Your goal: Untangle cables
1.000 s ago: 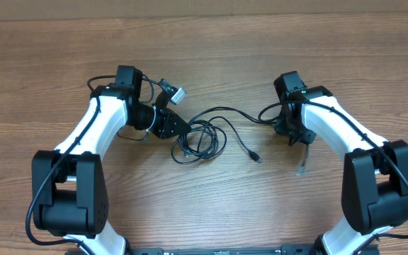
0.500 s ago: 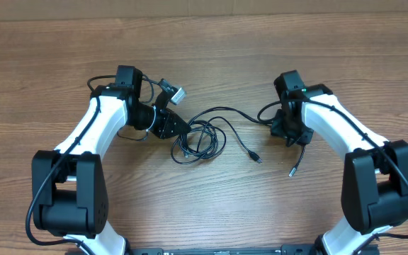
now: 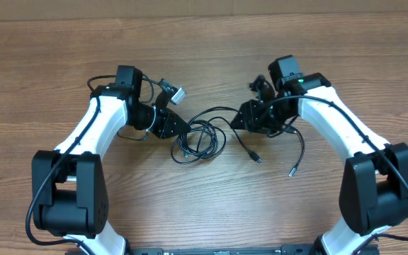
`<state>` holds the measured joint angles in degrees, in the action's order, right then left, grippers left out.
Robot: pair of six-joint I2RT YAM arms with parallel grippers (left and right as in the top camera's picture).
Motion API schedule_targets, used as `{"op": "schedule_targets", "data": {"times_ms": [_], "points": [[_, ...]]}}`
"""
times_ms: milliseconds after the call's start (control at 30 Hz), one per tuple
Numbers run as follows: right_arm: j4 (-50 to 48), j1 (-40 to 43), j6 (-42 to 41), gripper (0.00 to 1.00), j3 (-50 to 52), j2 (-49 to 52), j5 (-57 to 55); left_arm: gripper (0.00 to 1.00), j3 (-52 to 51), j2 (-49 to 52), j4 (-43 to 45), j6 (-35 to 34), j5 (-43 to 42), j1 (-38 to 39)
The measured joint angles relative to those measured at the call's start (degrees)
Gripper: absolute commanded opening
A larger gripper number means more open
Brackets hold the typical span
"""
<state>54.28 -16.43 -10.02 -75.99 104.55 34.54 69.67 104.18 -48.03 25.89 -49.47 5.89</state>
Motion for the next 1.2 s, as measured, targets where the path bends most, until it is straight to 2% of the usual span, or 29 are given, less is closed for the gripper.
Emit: {"op": "schedule_targets", "data": {"times_ms": [33, 133, 233, 633, 767, 933, 1200], "points": [[-0.39, -0.48, -0.07, 0.54, 0.0, 0.0, 0.74, 0.04, 0.0, 0.0, 0.0, 0.0, 0.0, 0.0], [-2.71, -2.6, -1.33, 0.44, 0.0, 0.0, 2.67, 0.04, 0.0, 0.0, 0.0, -0.04, 0.0, 0.0], [-5.16, -4.94, -3.21, 0.39, 0.02, 0.0, 3.63, 0.04, 0.0, 0.0, 0.07, -0.26, 0.0, 0.0], [-10.29, -13.09, -14.32, 0.37, 0.02, 0.0, -2.93, 0.04, 0.0, 0.0, 1.73, -4.98, 0.02, 0.0], [-11.19, -14.93, -17.99, 0.3, 0.02, 0.0, -6.05, 0.04, 0.0, 0.0, 2.43, -7.85, 0.11, 0.0], [-12.68, -16.35, -22.67, 0.29, 0.02, 0.0, -10.56, 0.04, 0.0, 0.0, 2.97, -11.3, 0.2, 0.0], [-21.62, -17.38, -25.97, 0.29, 2.69, 0.04, -13.51, 0.04, 0.0, 0.0, 3.17, -13.88, 0.26, 0.0]]}}
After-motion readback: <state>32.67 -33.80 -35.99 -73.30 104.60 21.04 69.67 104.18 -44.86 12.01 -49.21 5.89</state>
